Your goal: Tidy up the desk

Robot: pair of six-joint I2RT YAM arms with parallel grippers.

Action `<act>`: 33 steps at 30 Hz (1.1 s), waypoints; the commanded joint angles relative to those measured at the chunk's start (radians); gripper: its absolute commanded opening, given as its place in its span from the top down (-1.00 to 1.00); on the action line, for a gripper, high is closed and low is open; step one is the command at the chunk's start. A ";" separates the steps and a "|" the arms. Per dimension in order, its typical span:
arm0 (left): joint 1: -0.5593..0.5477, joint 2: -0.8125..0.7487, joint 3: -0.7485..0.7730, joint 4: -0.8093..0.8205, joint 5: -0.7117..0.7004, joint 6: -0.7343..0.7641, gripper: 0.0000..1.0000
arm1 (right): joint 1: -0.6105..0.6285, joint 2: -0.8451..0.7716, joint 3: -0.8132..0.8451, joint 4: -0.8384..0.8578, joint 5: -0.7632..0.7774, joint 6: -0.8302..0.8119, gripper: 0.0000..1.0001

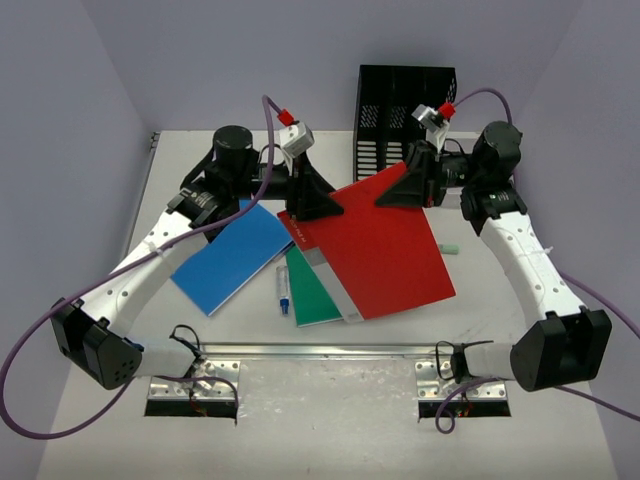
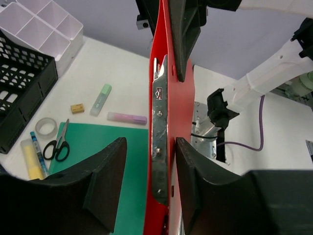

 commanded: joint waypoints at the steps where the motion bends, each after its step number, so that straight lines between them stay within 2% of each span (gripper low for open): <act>1: -0.013 -0.005 0.034 -0.061 -0.054 0.062 0.25 | 0.040 0.017 0.120 -0.146 -0.041 -0.122 1.00; 4: -0.017 -0.009 0.033 -0.071 -0.027 0.064 0.41 | 0.069 0.043 0.186 -0.371 -0.039 -0.256 1.00; 6: -0.021 -0.015 0.027 -0.072 -0.014 0.060 0.79 | 0.082 0.052 0.210 -0.458 -0.021 -0.341 1.00; 8: -0.020 -0.022 0.022 -0.072 -0.018 0.050 1.00 | 0.089 0.058 0.218 -0.471 -0.007 -0.364 0.96; 10: -0.020 -0.033 0.009 -0.070 -0.012 0.043 1.00 | 0.091 0.068 0.236 -0.505 0.028 -0.394 0.87; 13: -0.018 -0.052 -0.016 -0.057 -0.015 -0.007 1.00 | 0.094 0.080 0.284 -0.604 0.117 -0.480 0.51; 16: 0.029 -0.071 -0.050 -0.006 -0.023 -0.086 1.00 | 0.096 0.076 0.319 -0.654 0.271 -0.518 -0.18; 19: 0.120 -0.093 -0.091 0.016 -0.134 -0.238 1.00 | 0.096 0.066 0.359 -0.681 0.411 -0.579 -0.50; 23: 0.198 -0.127 -0.110 -0.012 -0.278 -0.431 1.00 | 0.096 0.023 0.364 -0.630 0.634 -0.652 -0.69; 28: 0.267 -0.132 -0.063 -0.046 -0.335 -0.576 1.00 | 0.126 -0.062 0.285 -0.518 0.862 -0.761 -0.75; 30: 0.301 -0.121 -0.018 -0.074 -0.356 -0.646 1.00 | 0.192 -0.099 0.245 -0.516 0.965 -0.873 -0.77; 33: 0.329 -0.105 0.058 -0.129 -0.398 -0.722 1.00 | 0.360 -0.130 0.205 -0.534 1.104 -1.117 -0.78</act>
